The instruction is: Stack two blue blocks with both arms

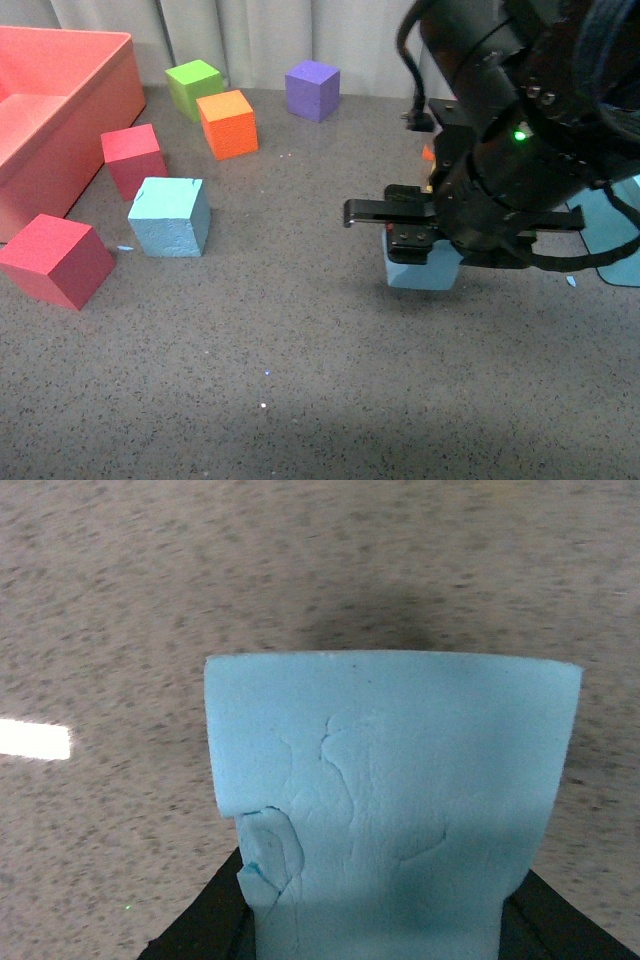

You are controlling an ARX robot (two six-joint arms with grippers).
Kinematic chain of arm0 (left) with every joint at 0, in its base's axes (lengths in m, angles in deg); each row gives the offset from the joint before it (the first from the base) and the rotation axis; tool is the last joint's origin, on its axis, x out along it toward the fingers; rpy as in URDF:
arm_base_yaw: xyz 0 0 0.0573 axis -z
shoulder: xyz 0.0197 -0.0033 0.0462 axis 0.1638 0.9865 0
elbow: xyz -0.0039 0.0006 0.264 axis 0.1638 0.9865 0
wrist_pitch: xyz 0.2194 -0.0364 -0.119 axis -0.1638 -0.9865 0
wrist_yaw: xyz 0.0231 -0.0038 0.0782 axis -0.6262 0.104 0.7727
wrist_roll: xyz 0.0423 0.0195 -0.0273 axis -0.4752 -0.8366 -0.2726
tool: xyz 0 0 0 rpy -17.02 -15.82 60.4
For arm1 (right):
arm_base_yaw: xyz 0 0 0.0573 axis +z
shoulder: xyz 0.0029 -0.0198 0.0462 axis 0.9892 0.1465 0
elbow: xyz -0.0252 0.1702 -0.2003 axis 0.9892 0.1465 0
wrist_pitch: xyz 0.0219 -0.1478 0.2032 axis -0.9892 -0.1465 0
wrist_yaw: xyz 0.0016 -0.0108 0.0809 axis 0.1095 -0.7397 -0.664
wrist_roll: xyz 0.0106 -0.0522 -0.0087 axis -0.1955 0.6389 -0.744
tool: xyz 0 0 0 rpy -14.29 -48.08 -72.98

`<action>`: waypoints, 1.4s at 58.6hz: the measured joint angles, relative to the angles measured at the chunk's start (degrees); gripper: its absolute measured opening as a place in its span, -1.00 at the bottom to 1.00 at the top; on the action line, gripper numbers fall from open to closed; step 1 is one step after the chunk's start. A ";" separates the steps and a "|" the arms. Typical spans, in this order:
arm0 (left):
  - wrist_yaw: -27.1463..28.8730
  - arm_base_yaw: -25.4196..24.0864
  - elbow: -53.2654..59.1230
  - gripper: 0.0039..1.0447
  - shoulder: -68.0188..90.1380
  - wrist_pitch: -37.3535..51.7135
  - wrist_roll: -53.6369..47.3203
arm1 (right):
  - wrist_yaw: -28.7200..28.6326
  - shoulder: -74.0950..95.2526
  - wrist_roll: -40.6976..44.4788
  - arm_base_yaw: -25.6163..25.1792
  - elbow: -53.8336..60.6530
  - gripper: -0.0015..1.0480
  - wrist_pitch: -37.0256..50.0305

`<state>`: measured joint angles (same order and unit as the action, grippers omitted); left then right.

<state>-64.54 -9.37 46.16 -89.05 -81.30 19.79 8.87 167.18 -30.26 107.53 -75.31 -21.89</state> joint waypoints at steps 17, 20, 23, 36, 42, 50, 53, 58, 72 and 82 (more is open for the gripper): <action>0.00 0.00 0.00 0.88 0.00 0.00 0.00 | -0.57 5.62 -0.98 3.58 -8.09 -0.26 -1.42; 0.00 0.00 0.00 0.88 0.00 0.00 0.02 | -0.57 7.06 -1.01 4.09 -10.16 -0.26 -2.32; 0.00 0.00 0.00 0.88 0.00 0.00 0.00 | -0.59 8.22 -1.29 4.46 -11.69 -0.26 -3.02; 0.00 0.00 0.00 0.88 0.00 0.00 0.02 | 0.31 11.69 -1.95 5.68 -15.41 -0.26 -4.22; 0.00 0.00 0.00 0.88 0.00 0.00 0.02 | 0.70 12.11 -2.08 5.99 -15.52 -0.27 -3.63; 0.00 0.00 0.00 0.88 0.00 0.00 0.02 | 1.31 12.15 -2.56 6.19 -15.34 -0.20 -1.95; 0.00 0.00 0.00 0.88 0.00 0.00 0.02 | 1.16 12.13 -3.06 6.19 -15.08 -0.04 -1.09; 0.00 0.00 0.00 0.88 0.00 0.00 0.00 | 0.48 11.74 -3.63 6.14 -13.68 0.17 0.35; 0.00 0.00 0.00 0.88 0.00 0.00 0.02 | -2.23 5.73 -3.63 4.70 -2.49 0.85 12.11; 0.00 0.00 0.00 0.88 0.00 0.00 0.00 | -0.11 -0.11 -1.55 3.17 5.27 0.82 19.71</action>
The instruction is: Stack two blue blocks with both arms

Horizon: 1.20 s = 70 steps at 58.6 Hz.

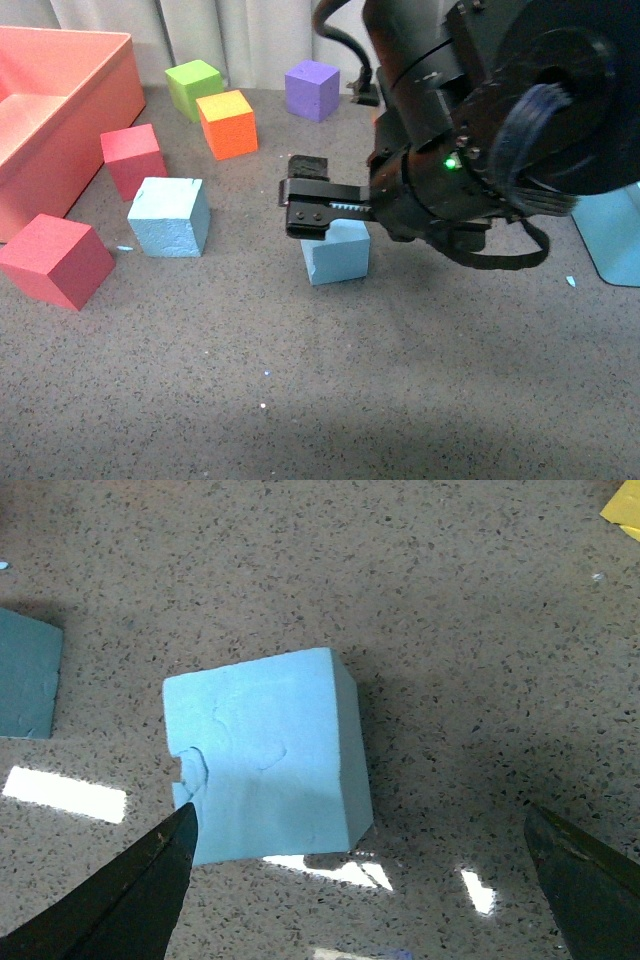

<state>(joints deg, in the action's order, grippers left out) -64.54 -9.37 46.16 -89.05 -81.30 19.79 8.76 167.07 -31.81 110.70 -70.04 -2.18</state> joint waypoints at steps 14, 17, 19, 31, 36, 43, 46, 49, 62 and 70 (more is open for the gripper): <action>0.15 0.00 0.00 0.88 0.00 -0.02 0.02 | 21.55 2.84 16.57 -1.66 19.26 0.28 47.60; 0.15 0.00 0.00 0.88 -0.02 -0.02 0.00 | 21.42 1.20 19.32 -2.95 22.69 0.13 54.23; 0.13 0.00 0.00 0.88 -0.04 -0.02 0.02 | 20.35 -1.86 20.98 -4.57 26.51 -0.05 61.53; -0.02 0.00 0.00 0.88 -0.02 -0.02 0.00 | 18.25 -11.58 22.32 -9.16 36.37 -0.78 73.66; -0.02 0.00 0.00 0.88 -0.02 -0.02 0.02 | 16.17 -12.92 22.73 -10.29 38.32 -0.98 73.55; 0.22 0.00 0.00 0.88 0.11 -0.04 0.02 | 9.29 -27.06 23.71 -15.91 50.10 -0.98 70.90; 0.22 0.00 0.00 0.88 -0.07 -0.02 0.02 | 8.76 -32.41 23.74 -17.64 52.59 -0.98 69.48; 0.13 0.00 0.00 0.88 -0.07 -0.02 0.02 | 7.50 -36.28 23.74 -18.60 54.12 -0.98 67.76; -0.07 0.00 0.00 0.88 -0.04 -0.02 0.00 | 4.26 -48.52 23.78 -21.79 58.01 -0.98 58.75; -0.02 0.00 0.00 0.88 -0.07 -0.02 0.00 | 2.40 -58.18 23.78 -23.21 58.97 -0.98 49.72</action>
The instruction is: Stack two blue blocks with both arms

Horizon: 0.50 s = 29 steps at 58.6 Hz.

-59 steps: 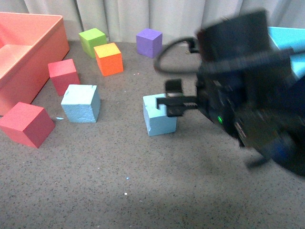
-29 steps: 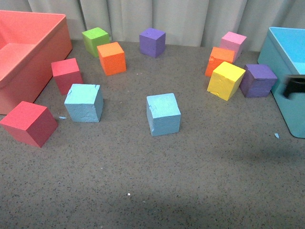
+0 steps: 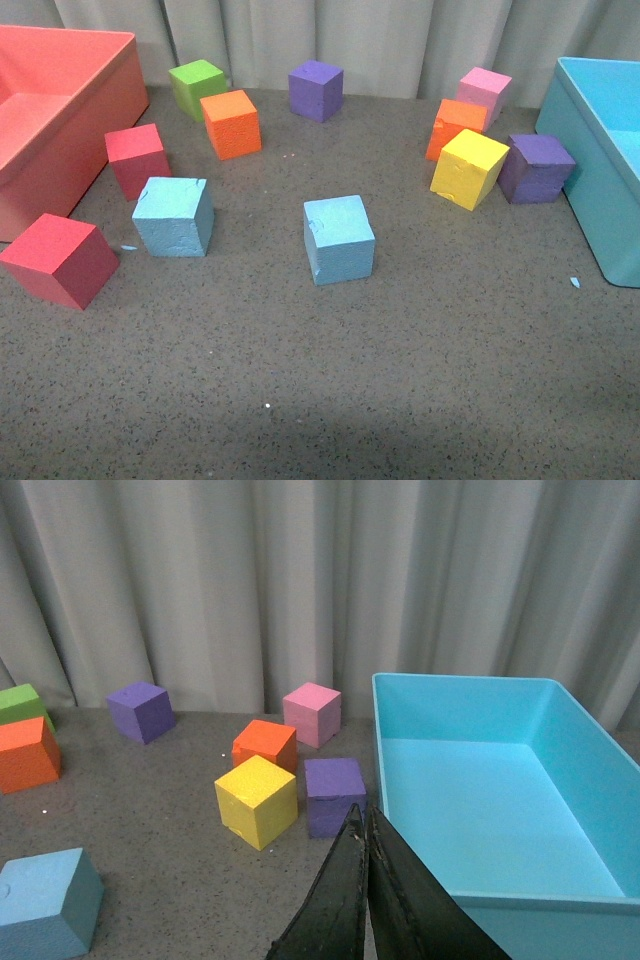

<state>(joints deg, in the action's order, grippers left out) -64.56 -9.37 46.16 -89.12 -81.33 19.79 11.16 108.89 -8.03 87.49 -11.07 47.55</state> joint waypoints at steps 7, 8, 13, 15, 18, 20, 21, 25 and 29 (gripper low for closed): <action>-0.04 0.00 0.00 0.88 0.00 0.00 0.00 | -4.92 -11.58 0.00 -4.48 0.17 -0.98 -10.58; -0.04 0.00 0.00 0.88 0.00 0.00 0.02 | -4.90 -12.59 0.00 -4.96 0.24 -0.98 -11.28; -0.02 0.00 0.00 0.88 0.00 0.00 0.02 | -4.96 -16.20 -0.02 -5.75 0.61 -0.98 -14.25; -0.02 0.00 0.00 0.88 0.00 0.00 0.02 | -5.16 -17.40 -0.02 -5.77 0.79 -0.98 -15.43; -0.02 0.00 0.00 0.88 0.00 0.00 0.02 | -5.35 -20.24 -0.02 -5.77 1.14 -0.98 -18.12; 0.00 0.00 0.00 0.88 0.00 0.00 0.02 | -5.35 -22.25 -0.02 -5.77 1.25 -0.98 -19.74; 0.00 0.00 0.00 0.88 0.00 0.00 0.00 | -5.33 -23.43 -0.02 -5.77 1.27 -0.98 -20.70; -0.02 0.00 0.00 0.88 0.00 0.00 0.00 | -5.33 -26.10 -0.02 -5.77 1.40 -0.98 -23.15; -0.02 0.00 0.00 0.88 0.00 0.00 0.02 | -5.33 -28.55 0.00 -5.77 1.49 -0.98 -25.59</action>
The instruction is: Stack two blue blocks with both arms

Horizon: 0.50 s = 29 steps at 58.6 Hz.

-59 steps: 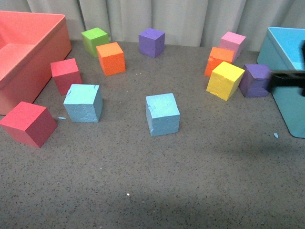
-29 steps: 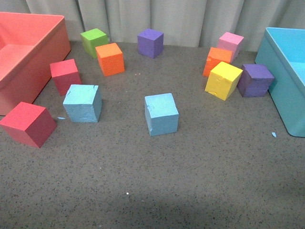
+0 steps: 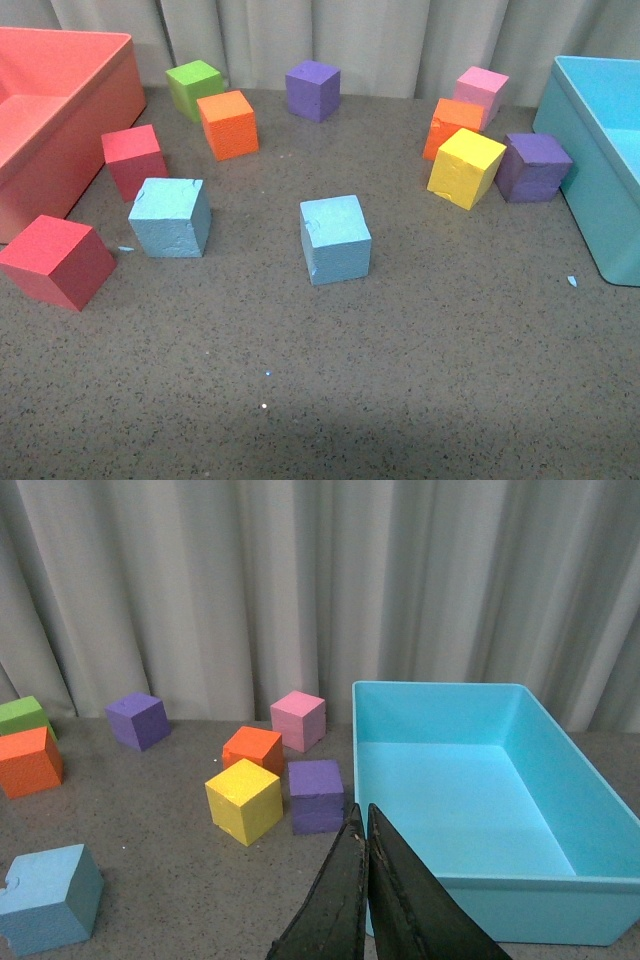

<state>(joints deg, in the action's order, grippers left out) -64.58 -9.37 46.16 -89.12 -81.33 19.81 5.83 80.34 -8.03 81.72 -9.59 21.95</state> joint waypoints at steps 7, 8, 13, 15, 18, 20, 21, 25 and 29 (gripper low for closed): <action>0.00 0.00 0.00 0.88 0.00 0.00 0.00 | 0.00 -4.17 -0.02 0.00 0.00 -0.98 -3.72; 0.00 0.00 0.00 0.88 0.00 0.00 0.00 | 0.00 -4.48 -0.02 0.00 0.02 -0.98 -4.02; 0.02 0.00 0.00 0.88 0.00 0.00 -0.02 | -0.02 -7.02 -0.02 0.00 0.02 -0.98 -6.47; 0.00 0.00 0.00 0.88 0.00 0.00 -0.02 | -0.02 -8.07 -0.02 0.00 0.02 -0.98 -7.43; 0.00 0.00 0.00 0.88 0.00 0.00 -0.02 | 0.00 -10.12 -0.02 0.00 0.02 -0.98 -9.46; 0.00 0.00 0.00 0.88 0.00 0.00 0.00 | 0.00 -11.10 -0.02 0.00 0.02 -0.98 -10.43; 0.00 0.00 0.00 0.88 0.00 0.00 0.00 | 0.00 -11.58 -0.02 0.00 0.02 -0.98 -10.88; 0.00 0.00 0.00 0.88 0.00 0.00 -0.02 | -0.02 -13.84 0.00 0.00 0.02 -0.98 -13.09; 0.00 0.00 0.00 0.88 0.00 0.00 -0.02 | -0.02 -15.52 -0.02 0.00 0.02 -0.98 -14.73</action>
<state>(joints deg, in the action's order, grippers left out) -64.58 -9.37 46.16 -89.12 -81.33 19.79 5.81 64.82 -8.06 81.72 -9.56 7.22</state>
